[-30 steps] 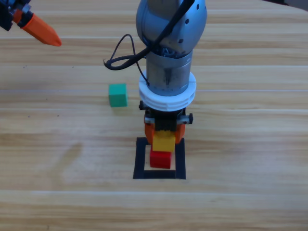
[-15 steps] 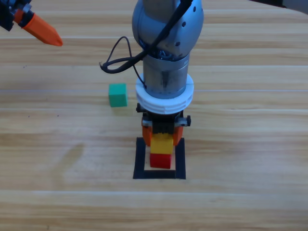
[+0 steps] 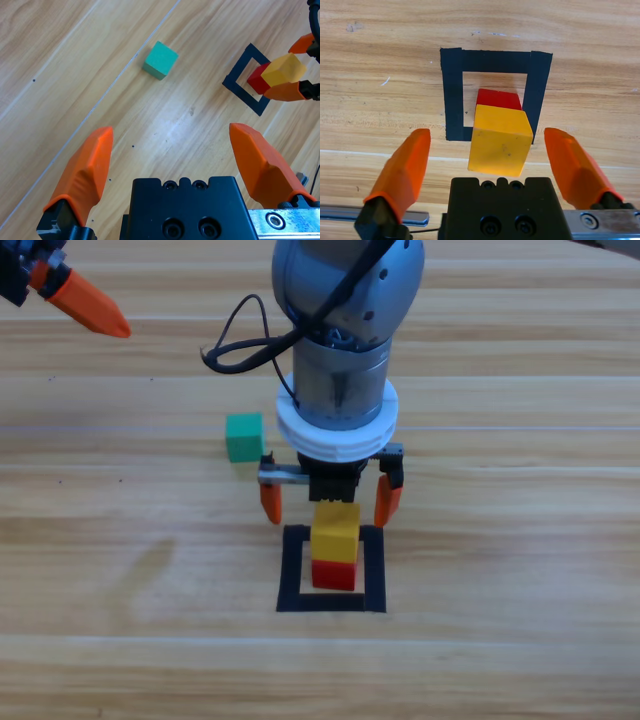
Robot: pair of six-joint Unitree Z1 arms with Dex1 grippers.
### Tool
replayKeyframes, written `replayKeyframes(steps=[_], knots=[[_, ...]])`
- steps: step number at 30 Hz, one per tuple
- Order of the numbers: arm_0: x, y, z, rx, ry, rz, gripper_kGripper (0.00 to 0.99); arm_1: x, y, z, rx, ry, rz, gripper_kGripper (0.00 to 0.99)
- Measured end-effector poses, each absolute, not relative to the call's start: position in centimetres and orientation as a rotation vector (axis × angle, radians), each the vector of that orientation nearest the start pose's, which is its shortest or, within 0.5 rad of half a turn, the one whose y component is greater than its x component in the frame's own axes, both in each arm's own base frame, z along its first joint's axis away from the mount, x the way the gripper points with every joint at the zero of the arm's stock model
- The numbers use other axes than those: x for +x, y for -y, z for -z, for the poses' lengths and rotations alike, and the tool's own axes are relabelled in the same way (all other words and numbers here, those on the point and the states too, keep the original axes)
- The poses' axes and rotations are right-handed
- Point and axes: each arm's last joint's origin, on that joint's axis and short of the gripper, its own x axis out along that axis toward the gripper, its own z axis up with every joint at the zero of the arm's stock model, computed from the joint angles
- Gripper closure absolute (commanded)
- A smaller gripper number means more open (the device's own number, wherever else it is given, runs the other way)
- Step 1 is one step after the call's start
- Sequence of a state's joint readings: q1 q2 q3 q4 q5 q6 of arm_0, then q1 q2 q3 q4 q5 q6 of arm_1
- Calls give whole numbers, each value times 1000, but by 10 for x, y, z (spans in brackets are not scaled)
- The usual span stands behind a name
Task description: Stack the blocks in the rectangular block: red at the bottom, yellow in the middle, green on top
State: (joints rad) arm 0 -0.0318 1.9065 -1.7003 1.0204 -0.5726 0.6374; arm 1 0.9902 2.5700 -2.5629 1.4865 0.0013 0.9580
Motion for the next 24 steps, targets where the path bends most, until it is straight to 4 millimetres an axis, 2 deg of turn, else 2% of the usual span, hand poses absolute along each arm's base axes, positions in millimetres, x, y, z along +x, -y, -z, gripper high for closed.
replayKeyframes(steps=[4, 7, 11, 14, 16, 17, 19, 21, 22, 24], knots=[[377, 39, -340, 212, -970, 872, 0, 286, -436, -232, 6, -1523, -101, 0], [377, 39, -340, 212, -970, 872, 0, 285, -432, -246, -11, -1482, -127, 0], [384, 38, -346, 224, -961, 837, 0, 276, -413, -303, -62, -1366, -233, 0], [395, 37, -356, 245, -937, 784, 0, 258, -385, -354, -85, -1302, -311, 0], [400, 36, -362, 281, -929, 742, 0, 248, -365, -374, -123, -1280, -343, 0], [403, 37, -365, 313, -929, 711, 0, 240, -348, -384, -155, -1272, -359, 0], [407, 44, -368, 361, -934, 683, 0, 235, -327, -384, -199, -1263, -383, 1], [409, 58, -369, 432, -944, 652, 0, 234, -307, -367, -229, -1237, -447, 1], [410, 67, -368, 472, -952, 639, 0, 233, -291, -348, -235, -1243, -506, 1], [412, 86, -362, 528, -969, 634, 0, 230, -270, -327, -248, -1233, -569, 1]])
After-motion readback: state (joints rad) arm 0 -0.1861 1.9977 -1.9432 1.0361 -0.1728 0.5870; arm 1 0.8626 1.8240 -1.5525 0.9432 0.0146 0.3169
